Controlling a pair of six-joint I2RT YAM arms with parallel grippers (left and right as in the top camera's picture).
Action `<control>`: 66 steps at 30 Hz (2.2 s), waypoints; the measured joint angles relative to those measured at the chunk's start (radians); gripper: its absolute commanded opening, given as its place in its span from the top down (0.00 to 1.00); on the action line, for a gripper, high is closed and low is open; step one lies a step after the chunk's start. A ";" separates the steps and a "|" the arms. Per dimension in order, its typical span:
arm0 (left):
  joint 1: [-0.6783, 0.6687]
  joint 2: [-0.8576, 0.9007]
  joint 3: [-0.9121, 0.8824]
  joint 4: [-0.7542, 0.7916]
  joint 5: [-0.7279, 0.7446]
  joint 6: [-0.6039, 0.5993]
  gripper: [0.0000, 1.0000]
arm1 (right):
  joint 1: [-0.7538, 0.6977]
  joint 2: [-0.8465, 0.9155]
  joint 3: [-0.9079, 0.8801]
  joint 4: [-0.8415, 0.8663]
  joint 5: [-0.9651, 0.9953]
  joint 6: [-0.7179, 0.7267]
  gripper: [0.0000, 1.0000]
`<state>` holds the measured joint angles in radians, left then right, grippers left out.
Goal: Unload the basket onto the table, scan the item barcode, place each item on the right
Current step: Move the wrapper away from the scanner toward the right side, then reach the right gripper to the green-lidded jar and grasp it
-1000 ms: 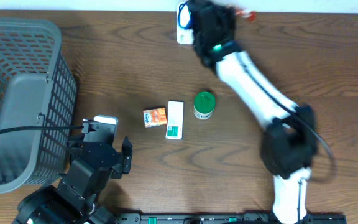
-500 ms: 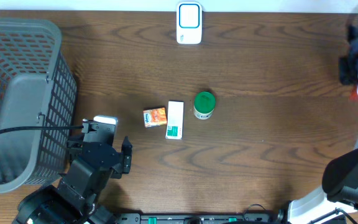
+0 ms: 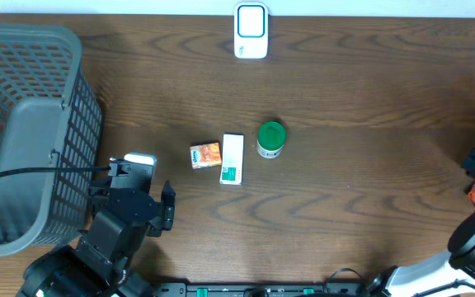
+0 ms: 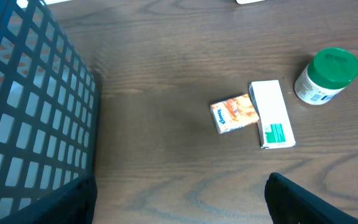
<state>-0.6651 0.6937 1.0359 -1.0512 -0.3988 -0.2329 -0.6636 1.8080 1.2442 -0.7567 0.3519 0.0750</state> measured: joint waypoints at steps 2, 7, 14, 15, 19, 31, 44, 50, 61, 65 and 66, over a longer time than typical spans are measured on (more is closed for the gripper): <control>0.000 0.000 0.000 0.000 0.000 0.000 0.15 | -0.017 0.000 0.013 -0.027 -0.048 0.011 0.01; 0.000 0.000 0.000 0.000 0.000 0.000 0.15 | 0.037 -0.024 0.152 -0.149 -0.241 0.024 0.01; 0.000 0.000 0.000 0.000 0.000 0.000 0.15 | 0.396 -0.219 0.260 -0.168 -0.424 0.036 0.01; 0.000 0.000 0.000 0.000 0.000 0.000 0.15 | 0.461 -0.237 0.262 -0.168 -0.442 0.044 0.01; 0.000 0.000 0.000 0.000 0.000 0.000 0.15 | 0.719 -0.236 0.263 -0.146 -0.478 0.132 0.01; 0.000 0.000 0.000 0.000 0.000 0.000 0.15 | 1.116 -0.019 0.262 -0.074 -0.398 0.612 0.01; 0.000 0.000 0.000 0.000 0.000 0.000 0.14 | 1.148 0.060 0.261 -0.171 -0.299 0.745 0.01; 0.000 0.000 0.000 -0.001 0.000 0.000 0.15 | 1.147 0.130 0.263 -0.146 -0.350 0.746 0.01; 0.000 0.000 0.000 0.000 0.000 0.000 0.15 | 1.148 0.230 0.264 -0.121 -0.420 0.724 0.02; 0.000 0.000 0.000 0.000 0.000 0.000 0.15 | 1.148 0.230 0.264 -0.125 -0.420 0.705 0.02; 0.000 0.000 0.000 0.000 0.000 0.000 0.15 | 1.148 0.230 0.264 -0.127 -0.420 0.700 0.02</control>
<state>-0.6651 0.6937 1.0359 -1.0515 -0.3988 -0.2329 0.4843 2.0380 1.5082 -0.8841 -0.0681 0.7753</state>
